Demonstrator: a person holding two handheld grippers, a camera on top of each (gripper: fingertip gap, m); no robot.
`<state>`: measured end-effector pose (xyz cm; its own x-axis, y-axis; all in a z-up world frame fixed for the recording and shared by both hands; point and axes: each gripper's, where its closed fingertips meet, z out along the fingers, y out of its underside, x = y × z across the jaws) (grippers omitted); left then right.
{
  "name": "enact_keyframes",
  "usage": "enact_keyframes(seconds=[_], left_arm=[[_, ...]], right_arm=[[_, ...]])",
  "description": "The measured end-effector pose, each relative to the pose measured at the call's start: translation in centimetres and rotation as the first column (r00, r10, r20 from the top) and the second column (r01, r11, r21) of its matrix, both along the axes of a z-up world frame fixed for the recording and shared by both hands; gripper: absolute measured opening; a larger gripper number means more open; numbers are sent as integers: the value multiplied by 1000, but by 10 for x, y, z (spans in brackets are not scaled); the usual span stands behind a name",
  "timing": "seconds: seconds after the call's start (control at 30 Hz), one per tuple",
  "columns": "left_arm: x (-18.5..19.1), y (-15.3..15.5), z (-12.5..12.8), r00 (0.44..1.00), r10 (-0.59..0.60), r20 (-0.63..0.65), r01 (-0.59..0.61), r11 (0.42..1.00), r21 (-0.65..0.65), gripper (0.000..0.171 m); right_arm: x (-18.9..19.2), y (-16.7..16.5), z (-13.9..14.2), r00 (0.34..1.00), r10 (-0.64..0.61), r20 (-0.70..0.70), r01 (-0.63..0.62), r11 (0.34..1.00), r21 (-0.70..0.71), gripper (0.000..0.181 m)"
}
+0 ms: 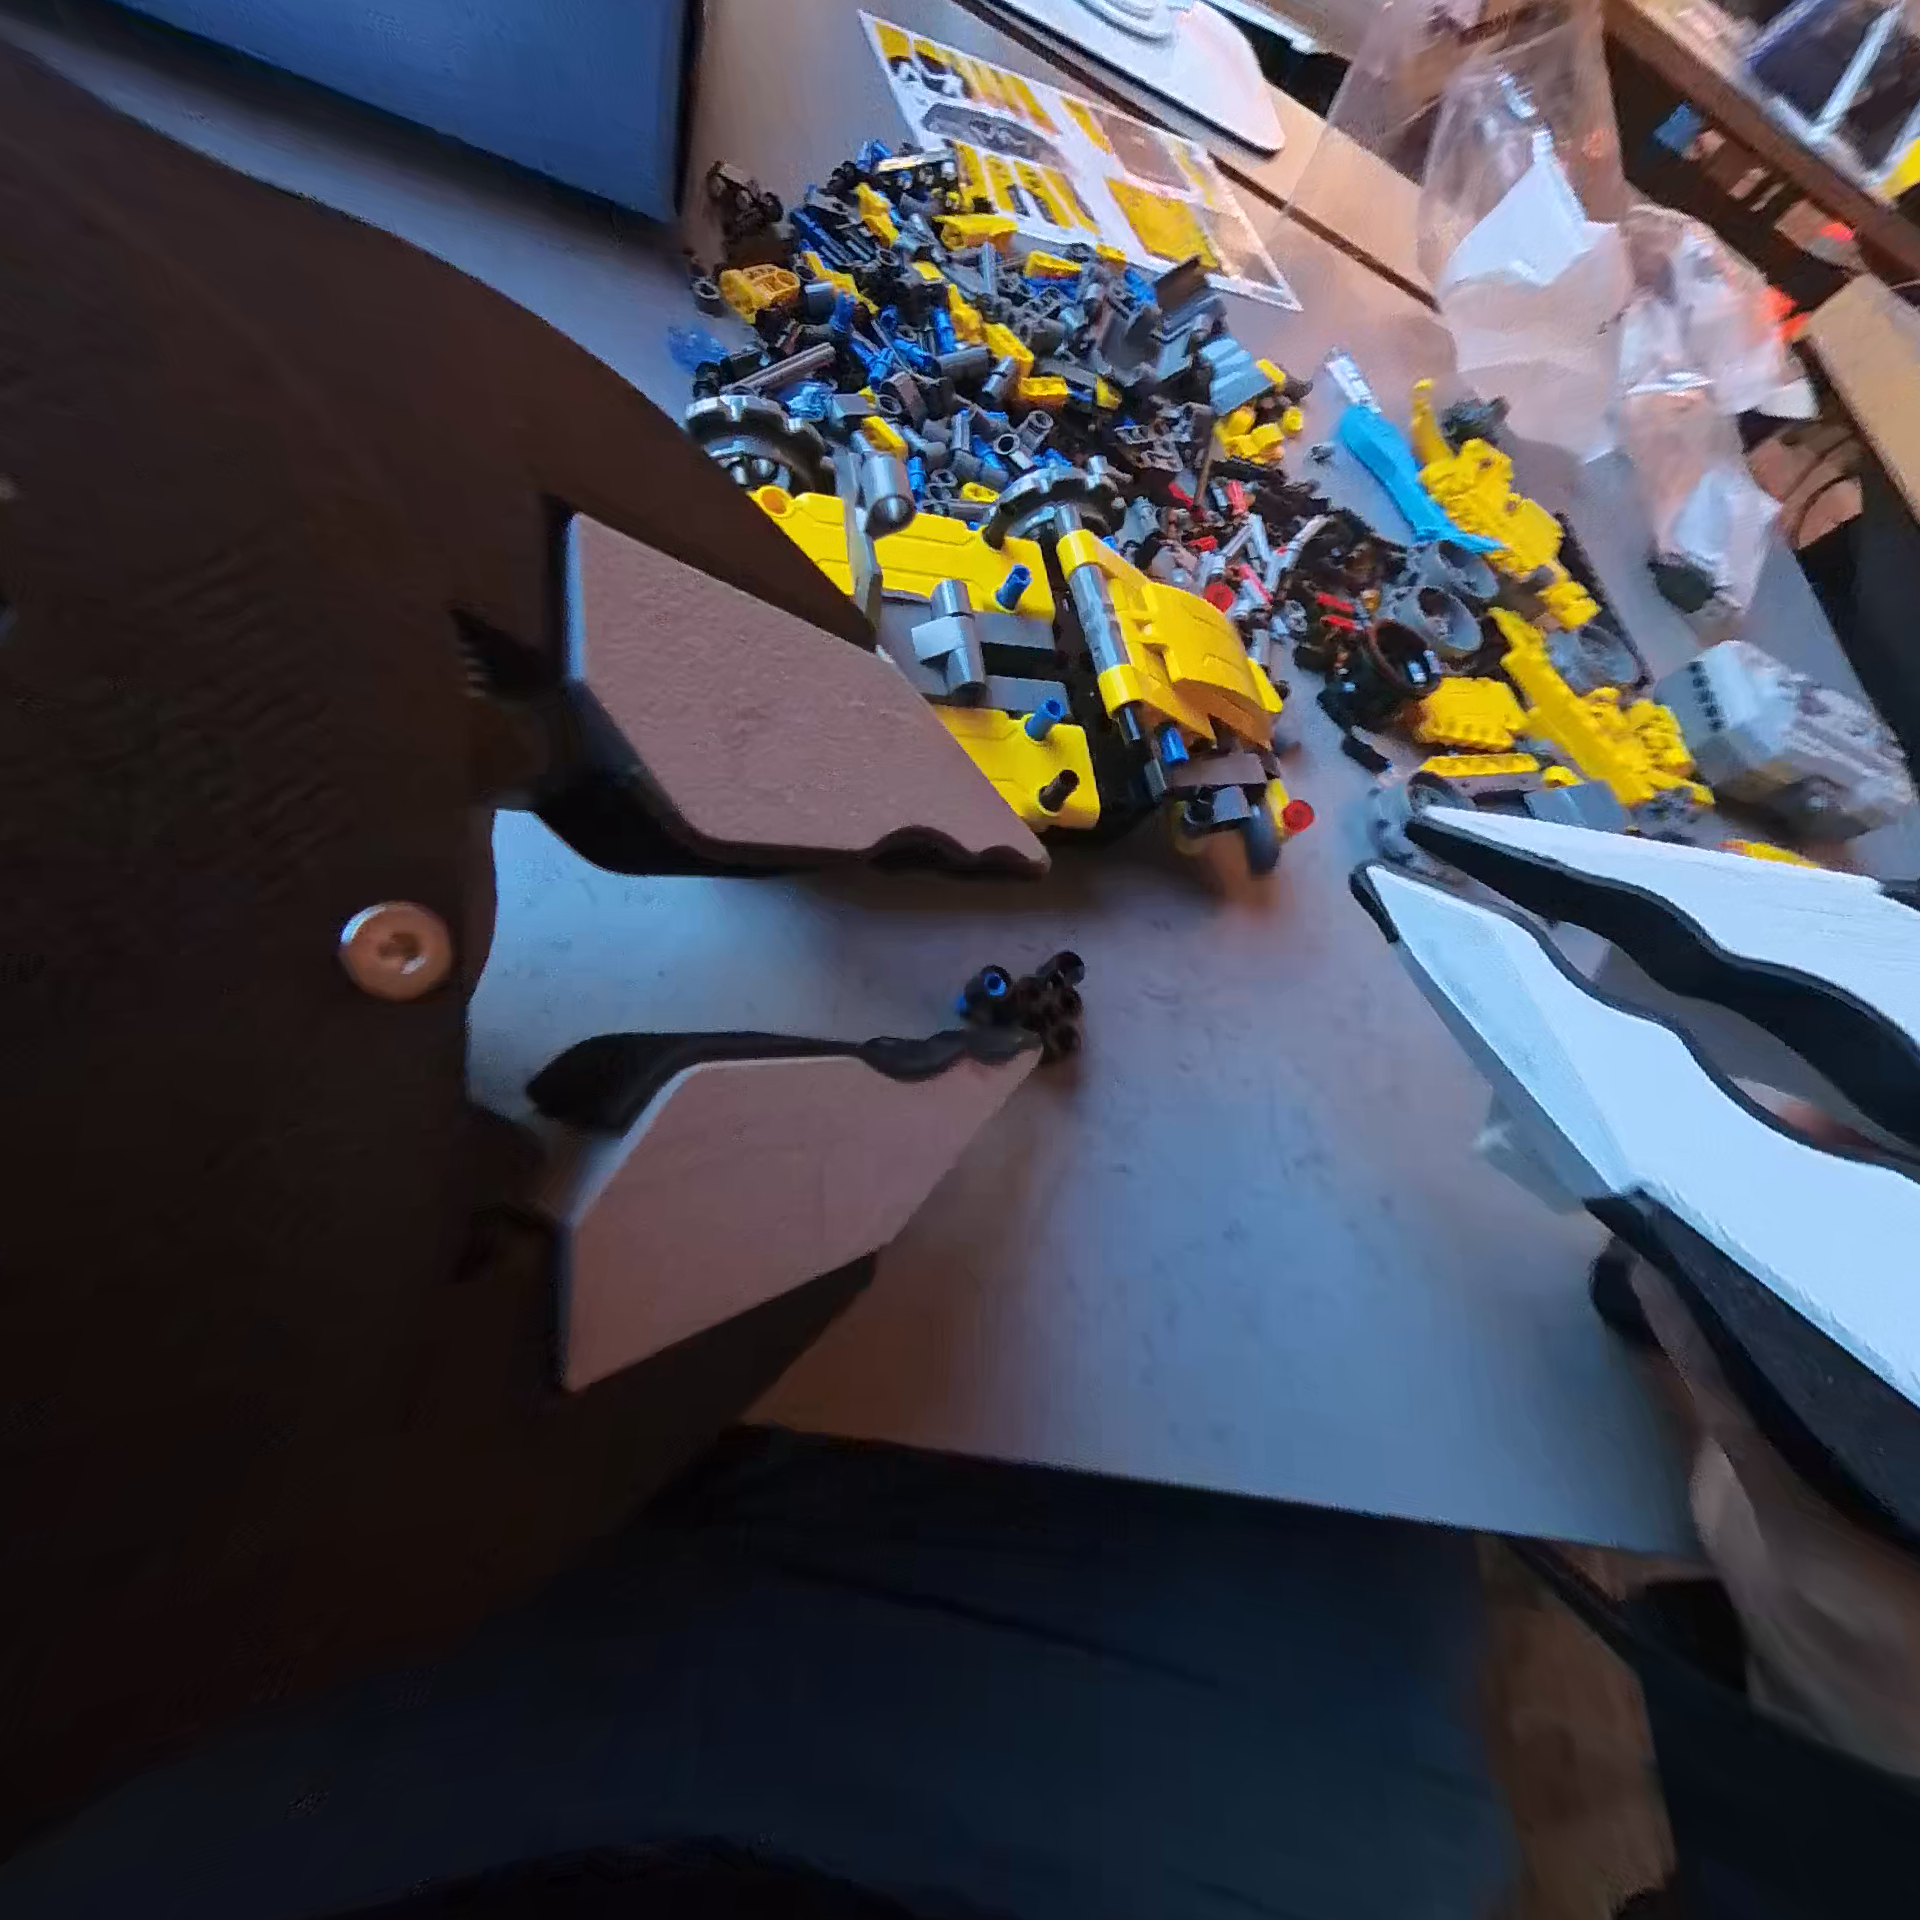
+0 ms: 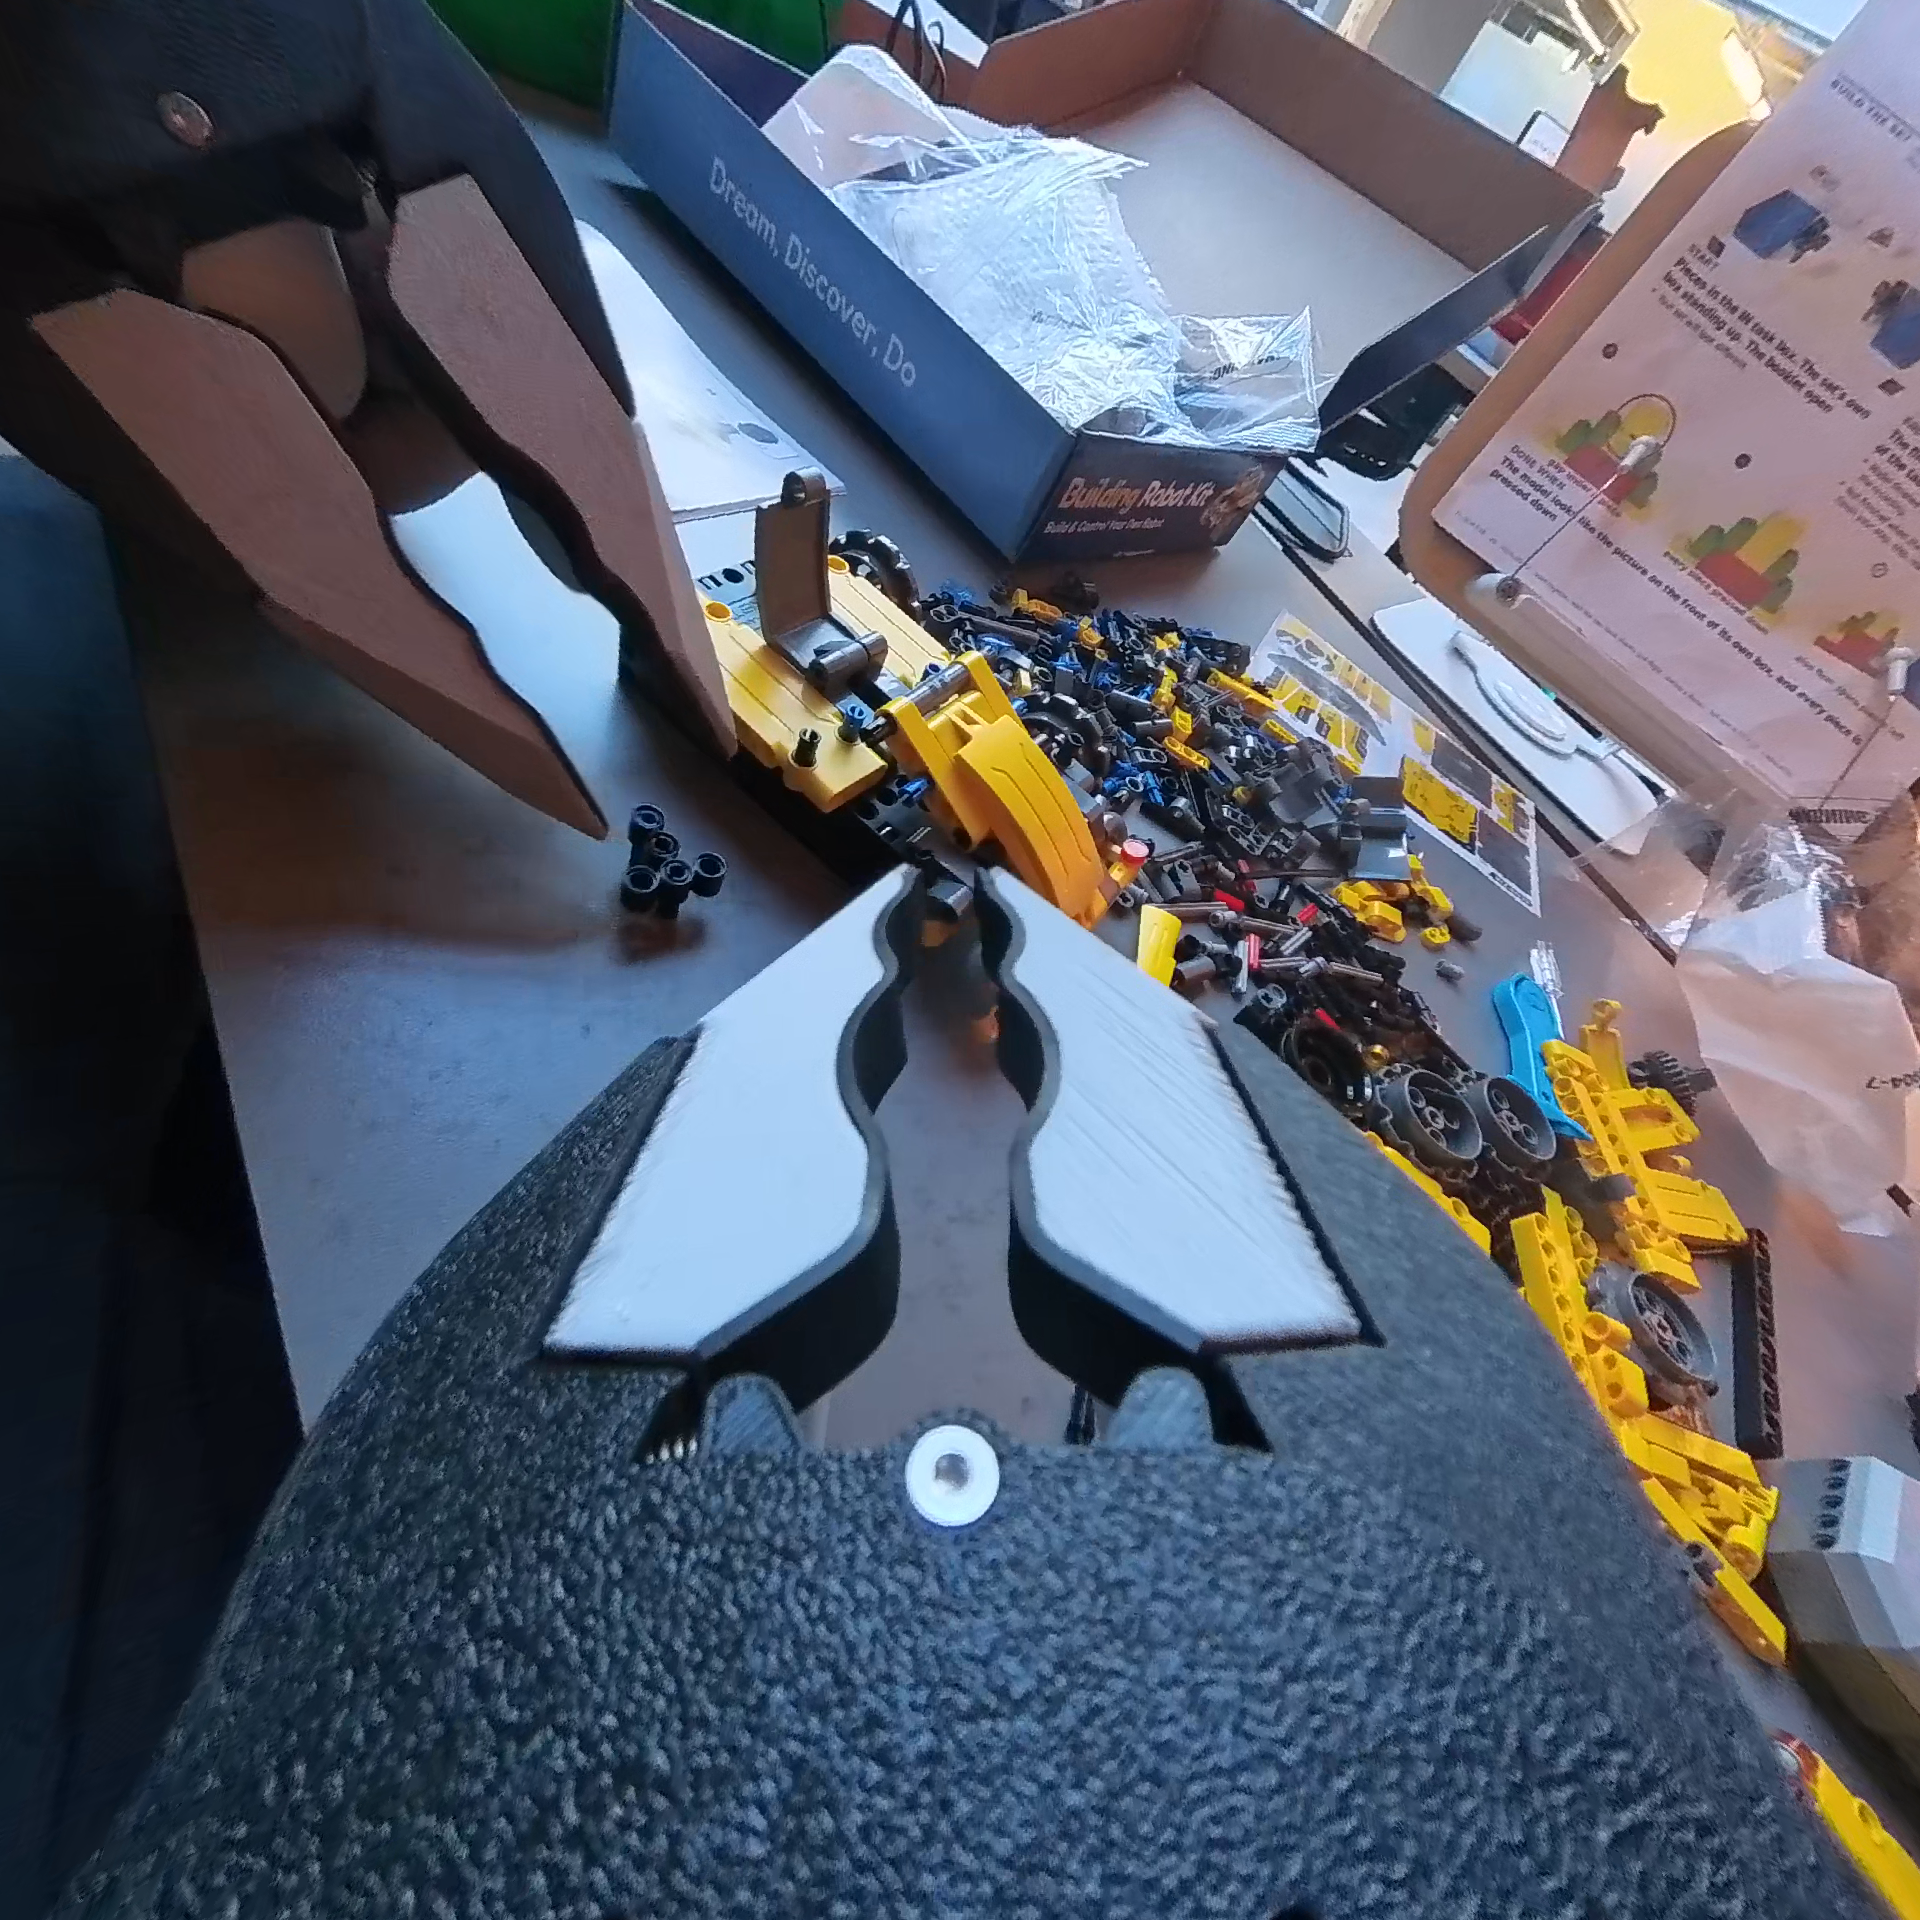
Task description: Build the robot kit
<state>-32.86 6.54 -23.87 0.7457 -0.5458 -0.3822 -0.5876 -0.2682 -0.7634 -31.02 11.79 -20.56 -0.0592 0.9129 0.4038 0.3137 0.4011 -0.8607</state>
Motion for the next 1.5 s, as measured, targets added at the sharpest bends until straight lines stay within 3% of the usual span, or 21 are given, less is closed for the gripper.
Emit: enact_keyframes(seconds=[0.53, 0.67, 0.97, 1.1, 1.5], left_arm=[[1, -1, 2, 996, -32, 89, 36, 998, -43, 31], [0, -1, 7, 993, -24, 114, 26, 999, -20, 31], [-6, -6, 7, 995, -19, 93, 20, 1000, -11, 34], [-5, -6, 5, 995, -22, 98, 25, 999, -25, 34], [-3, -8, 4, 999, -29, 36, 29, 1000, 6, 33]], right_arm=[[0, 9, 5, 999, -36, -24, 35, 999, -33, 11], [8, 21, 17, 993, -84, -89, 74, 991, -113, 1], [66, 76, -13, 946, -292, 141, 323, 889, -325, 15], [68, 69, -29, 945, -218, 245, 305, 859, -411, 25], [77, 62, -51, 903, -195, 383, 354, 843, -406, 25]])
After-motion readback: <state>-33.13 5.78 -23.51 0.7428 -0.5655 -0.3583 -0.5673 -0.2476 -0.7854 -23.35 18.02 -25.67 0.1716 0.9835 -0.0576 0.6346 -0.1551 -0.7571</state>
